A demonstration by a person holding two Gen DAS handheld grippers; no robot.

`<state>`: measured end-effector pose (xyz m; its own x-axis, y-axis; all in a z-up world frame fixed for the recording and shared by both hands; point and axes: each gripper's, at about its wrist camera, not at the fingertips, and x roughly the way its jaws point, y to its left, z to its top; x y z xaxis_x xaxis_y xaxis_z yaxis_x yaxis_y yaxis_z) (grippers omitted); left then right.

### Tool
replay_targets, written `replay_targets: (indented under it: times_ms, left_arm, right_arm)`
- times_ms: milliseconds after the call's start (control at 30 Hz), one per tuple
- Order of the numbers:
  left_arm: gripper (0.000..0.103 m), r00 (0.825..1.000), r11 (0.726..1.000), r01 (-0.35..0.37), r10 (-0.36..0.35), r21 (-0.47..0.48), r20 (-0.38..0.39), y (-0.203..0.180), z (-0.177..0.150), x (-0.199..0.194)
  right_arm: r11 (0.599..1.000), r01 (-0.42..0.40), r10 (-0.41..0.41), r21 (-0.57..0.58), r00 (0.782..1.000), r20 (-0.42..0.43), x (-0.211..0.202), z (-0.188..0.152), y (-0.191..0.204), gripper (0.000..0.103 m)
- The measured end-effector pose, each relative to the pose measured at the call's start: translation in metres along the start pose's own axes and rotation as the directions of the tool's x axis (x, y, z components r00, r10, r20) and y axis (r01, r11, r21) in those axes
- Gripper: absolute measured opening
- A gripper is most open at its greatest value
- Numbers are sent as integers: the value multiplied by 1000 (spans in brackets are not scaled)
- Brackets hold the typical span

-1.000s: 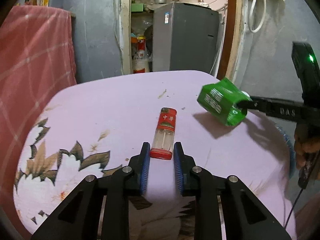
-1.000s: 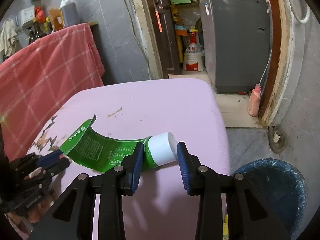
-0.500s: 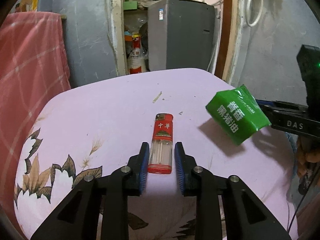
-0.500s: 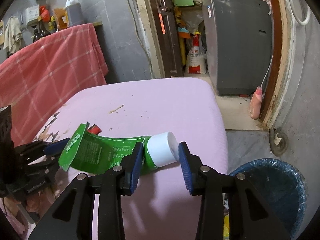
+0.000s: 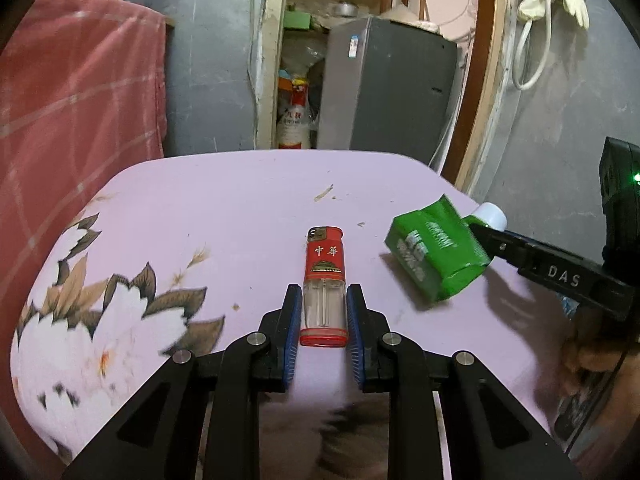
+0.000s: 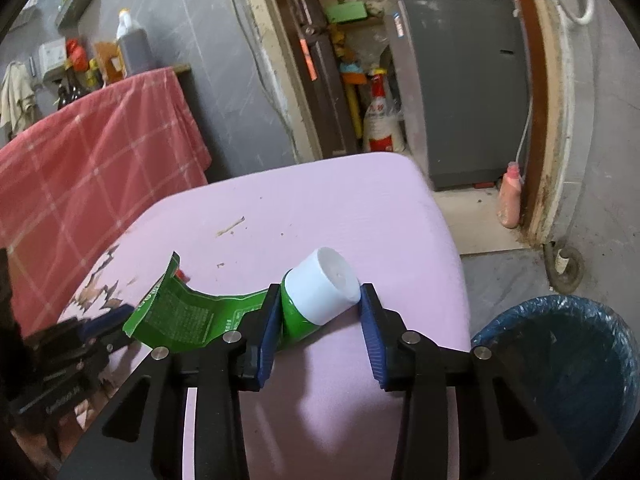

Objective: Collect trash
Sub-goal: 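Lift both held items and carry them over the blue bin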

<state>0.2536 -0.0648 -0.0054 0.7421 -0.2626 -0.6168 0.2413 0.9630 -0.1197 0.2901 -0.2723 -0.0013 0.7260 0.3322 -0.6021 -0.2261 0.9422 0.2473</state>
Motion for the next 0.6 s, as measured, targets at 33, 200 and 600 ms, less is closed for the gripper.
replay_targets:
  times_ms: [33,200,600]
  left_arm:
    - [19,1000,1000,4,-4,-8,11,-2,-3,-4]
    - [19,994,1000,-21,23,-15,111,-9,-9,-26]
    - [19,967,1000,13,-19,23,252,-58,-16,-69]
  right_arm:
    - [1000,4,-4,-5,1000,12,-3,-1,2,35]
    - [997,47,-40,-66,994,106,-29,-10,15,35]
    - [987,136,-109,-86,957,270,-101,-17,5,35]
